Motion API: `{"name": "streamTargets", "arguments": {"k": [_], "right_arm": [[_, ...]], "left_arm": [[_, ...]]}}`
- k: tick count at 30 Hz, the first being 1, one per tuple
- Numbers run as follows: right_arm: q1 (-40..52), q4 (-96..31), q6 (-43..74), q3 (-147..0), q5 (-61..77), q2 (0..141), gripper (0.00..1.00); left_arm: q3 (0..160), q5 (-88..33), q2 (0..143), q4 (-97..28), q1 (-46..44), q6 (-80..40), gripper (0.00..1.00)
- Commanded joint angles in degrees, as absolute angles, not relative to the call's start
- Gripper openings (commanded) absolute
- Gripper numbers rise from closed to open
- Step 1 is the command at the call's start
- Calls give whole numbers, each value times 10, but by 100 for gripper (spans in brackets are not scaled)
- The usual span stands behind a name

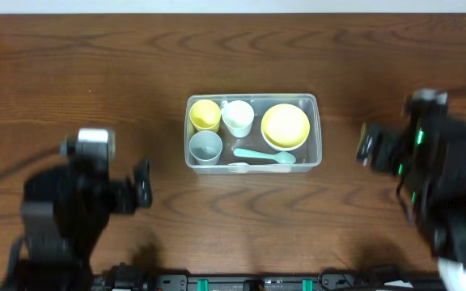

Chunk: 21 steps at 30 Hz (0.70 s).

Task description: Pack container

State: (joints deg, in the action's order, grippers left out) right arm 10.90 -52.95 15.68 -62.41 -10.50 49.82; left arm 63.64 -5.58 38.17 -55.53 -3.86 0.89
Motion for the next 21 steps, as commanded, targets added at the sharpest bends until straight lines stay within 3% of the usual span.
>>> {"name": "streamTargets", "arguments": {"k": [1,9,21], "right_arm": [[140,-519,202,-520,-128,395,99],[153,-522,210,-374,-148,191,99],[153,-539,210,-374,-143,175,99]], "left_arm": [[573,-67,295,-557,-36,-18,98],[492,-77,166,-555,-36,-25,98],[492,-77,167,-570,-36,-24,98]]}}
